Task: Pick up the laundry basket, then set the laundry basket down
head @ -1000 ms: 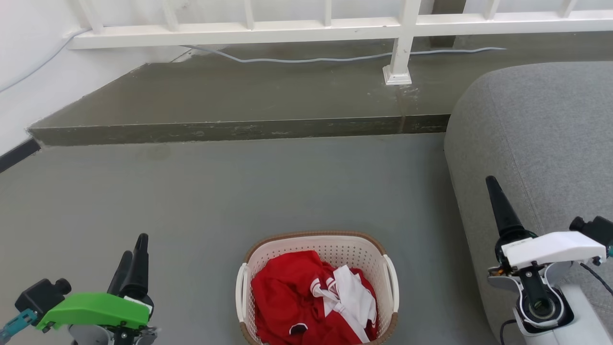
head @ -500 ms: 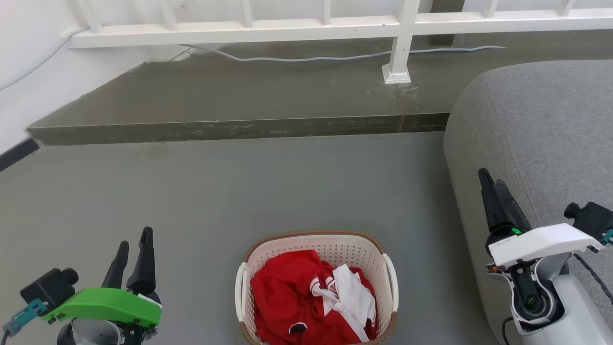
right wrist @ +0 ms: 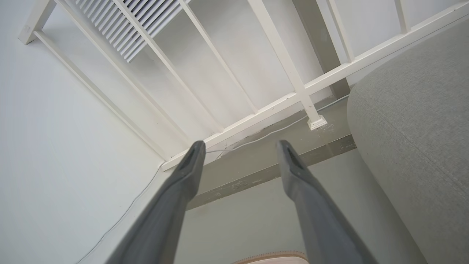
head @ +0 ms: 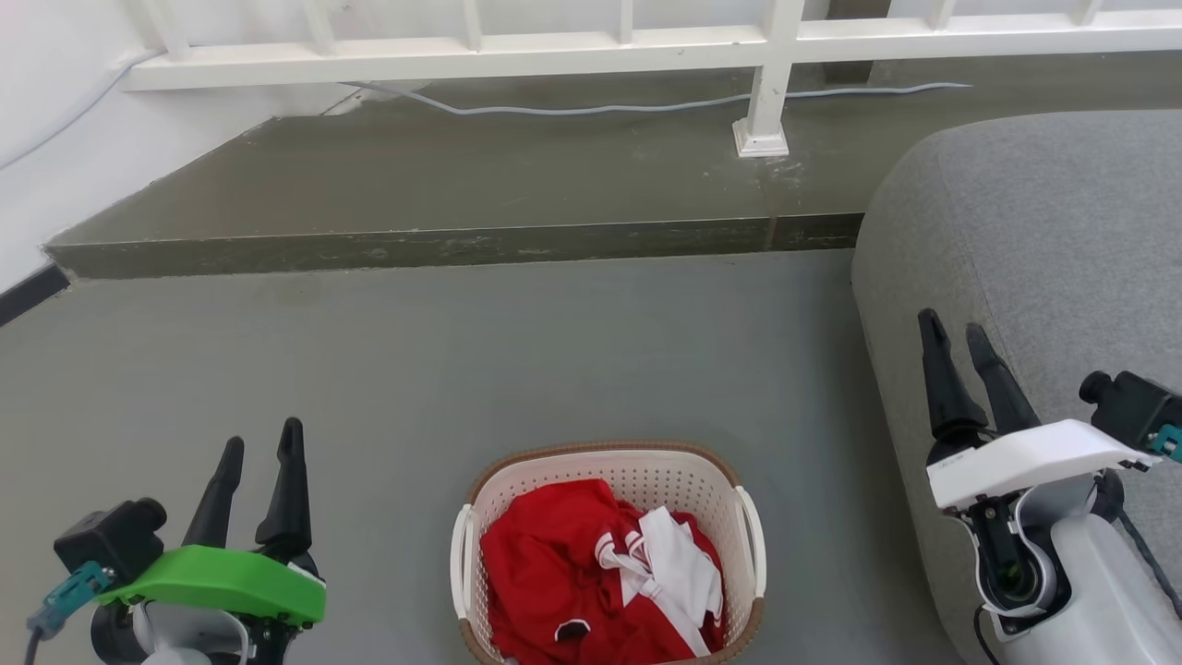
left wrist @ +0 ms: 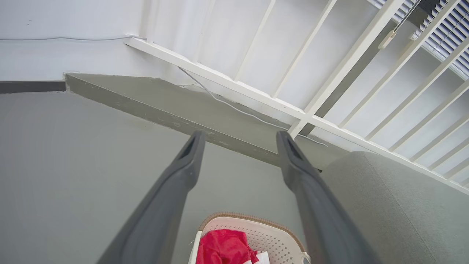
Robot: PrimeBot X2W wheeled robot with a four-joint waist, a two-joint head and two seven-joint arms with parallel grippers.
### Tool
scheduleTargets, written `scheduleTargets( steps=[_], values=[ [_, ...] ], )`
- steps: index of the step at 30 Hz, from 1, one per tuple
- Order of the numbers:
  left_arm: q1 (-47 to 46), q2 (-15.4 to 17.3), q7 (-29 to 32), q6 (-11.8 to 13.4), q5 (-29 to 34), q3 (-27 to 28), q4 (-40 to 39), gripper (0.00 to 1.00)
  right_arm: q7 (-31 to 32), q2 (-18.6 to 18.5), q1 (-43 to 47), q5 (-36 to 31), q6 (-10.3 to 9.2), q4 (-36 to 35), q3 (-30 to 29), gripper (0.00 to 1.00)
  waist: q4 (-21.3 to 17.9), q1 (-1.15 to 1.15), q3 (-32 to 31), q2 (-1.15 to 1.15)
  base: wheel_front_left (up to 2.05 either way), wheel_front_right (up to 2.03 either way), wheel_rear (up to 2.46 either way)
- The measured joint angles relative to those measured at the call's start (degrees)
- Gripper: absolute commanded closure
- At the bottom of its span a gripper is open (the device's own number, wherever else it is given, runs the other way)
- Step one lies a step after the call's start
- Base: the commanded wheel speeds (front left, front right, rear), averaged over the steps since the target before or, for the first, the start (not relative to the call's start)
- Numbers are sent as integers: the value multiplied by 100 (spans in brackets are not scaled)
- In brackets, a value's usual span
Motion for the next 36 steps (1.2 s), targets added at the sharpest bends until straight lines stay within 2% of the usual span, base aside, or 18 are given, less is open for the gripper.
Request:
scheduleTargets(
  steps=[9, 30, 36],
  values=[
    [-5, -10, -170, -5, 656, -18, -108, 0, -145, -1, -15, -689, -97, -67, 59, 0, -23, 0, 5, 0, 0, 0, 0],
    [-6, -47, -560, -70, 2213, -52, -370, 0, -572, 0, -15, -2323, -172, -124, 209, 0, -52, 0, -15, 0, 0, 0, 0],
    [-7, -105, -576, -115, 2312, -41, -381, 0, -581, 10, -15, -2362, -175, -88, 179, 0, -54, 0, -14, 0, 0, 0, 0]
  ],
)
